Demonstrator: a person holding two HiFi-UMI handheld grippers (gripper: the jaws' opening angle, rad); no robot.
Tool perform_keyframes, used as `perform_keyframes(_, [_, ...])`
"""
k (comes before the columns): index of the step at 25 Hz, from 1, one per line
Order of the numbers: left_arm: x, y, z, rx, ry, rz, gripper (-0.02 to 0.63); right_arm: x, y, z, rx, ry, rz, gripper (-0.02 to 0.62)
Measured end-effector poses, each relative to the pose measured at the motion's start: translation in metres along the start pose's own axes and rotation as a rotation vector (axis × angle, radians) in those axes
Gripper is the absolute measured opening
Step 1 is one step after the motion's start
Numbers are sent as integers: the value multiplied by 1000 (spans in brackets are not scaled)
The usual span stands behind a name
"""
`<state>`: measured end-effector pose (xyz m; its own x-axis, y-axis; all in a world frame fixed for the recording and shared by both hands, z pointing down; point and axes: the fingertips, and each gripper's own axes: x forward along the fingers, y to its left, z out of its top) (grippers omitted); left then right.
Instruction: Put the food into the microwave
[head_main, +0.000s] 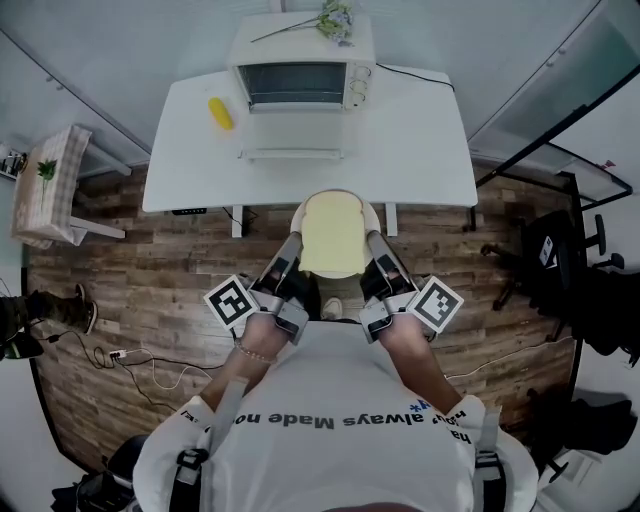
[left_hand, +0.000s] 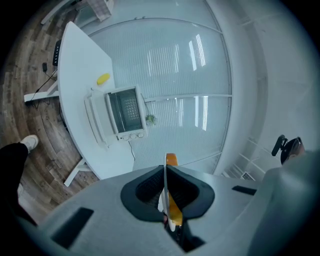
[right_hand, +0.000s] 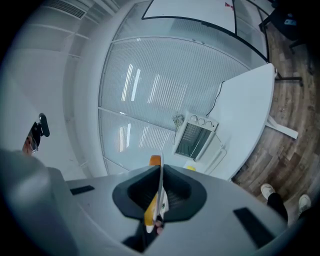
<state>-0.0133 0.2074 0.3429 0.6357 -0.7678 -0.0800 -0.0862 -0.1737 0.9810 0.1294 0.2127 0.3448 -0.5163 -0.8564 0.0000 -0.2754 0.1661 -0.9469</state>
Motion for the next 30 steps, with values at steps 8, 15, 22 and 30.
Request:
perform_keyframes(8, [47, 23, 54, -14, -6, -1, 18, 68, -17, 22, -7, 14, -28, 25])
perform_keyframes(15, [85, 43, 119, -29, -5, 14, 18, 148, -25, 36, -6, 23, -37, 25])
perform_keyframes(22, [126, 55, 192, -38, 12, 5, 18, 231, -24, 49, -8, 20, -50, 24])
perform_keyframes(30, [164, 68, 261, -40, 36, 0, 18, 307, -26, 60, -12, 0, -61, 25])
